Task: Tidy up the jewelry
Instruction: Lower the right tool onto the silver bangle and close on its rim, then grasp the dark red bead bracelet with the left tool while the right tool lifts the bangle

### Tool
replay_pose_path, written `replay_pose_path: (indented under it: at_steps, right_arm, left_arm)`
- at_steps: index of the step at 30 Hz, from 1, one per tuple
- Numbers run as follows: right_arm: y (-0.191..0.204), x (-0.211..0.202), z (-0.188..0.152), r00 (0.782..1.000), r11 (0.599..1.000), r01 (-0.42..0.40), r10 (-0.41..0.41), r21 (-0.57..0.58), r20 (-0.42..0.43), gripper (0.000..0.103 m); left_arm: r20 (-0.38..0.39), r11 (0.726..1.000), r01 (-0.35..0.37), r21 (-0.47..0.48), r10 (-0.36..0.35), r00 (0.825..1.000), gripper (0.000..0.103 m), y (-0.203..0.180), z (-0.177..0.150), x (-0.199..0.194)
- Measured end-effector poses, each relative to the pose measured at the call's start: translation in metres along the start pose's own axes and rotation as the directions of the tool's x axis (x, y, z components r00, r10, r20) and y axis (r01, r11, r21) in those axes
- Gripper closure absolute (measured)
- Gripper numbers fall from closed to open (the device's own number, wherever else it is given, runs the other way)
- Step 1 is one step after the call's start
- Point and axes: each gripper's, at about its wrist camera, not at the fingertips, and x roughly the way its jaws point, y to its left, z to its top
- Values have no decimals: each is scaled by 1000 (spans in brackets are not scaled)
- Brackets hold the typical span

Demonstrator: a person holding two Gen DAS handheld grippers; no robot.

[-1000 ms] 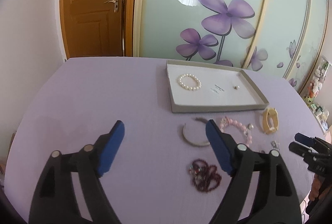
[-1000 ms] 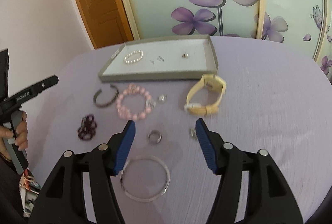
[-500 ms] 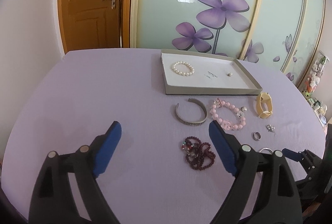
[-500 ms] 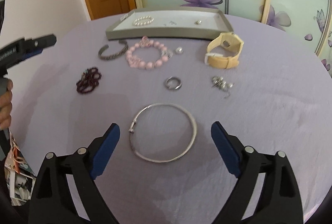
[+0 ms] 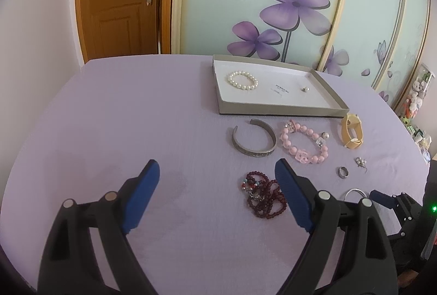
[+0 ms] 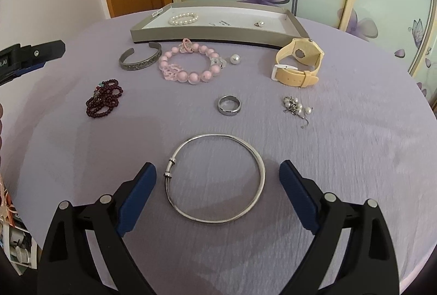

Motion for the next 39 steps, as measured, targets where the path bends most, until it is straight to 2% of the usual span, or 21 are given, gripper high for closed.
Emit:
replay_pose_path:
  at_steps: [5,7,8,20,32,39]
  right_arm:
    - [1,-1,1,1000,1000,-3,3,-5,9,17]
    - [0,-2,1,1000,1000,-4,4,-6,14,27]
    - [0,-3,1,1000,1000,-5,5,-8,17,28]
    - [-8,-3,2,1000,1000,-2,2,3,23,29]
    - [-35,-17,5,999,998,9,-12,58,51,29]
    - [-44,-19,6,999,997,5,-9,81,54,29]
  left_arm:
    - [-11,1000,-2,6,2,1000,17,0,-2,4]
    - [-14,1000,-3,7,3,1000,17,-1,-2,5]
    - [-15,1000,-3,8,3,1000,17,-1,-3,6]
    - [-39,999,15,42,-14,999,17,-14,-10,9]
    - [-114,994,49,101,-38,993,17,-44,-28,35]
    - [-137,992,33,124,-15,990,33,-60,-34,50]
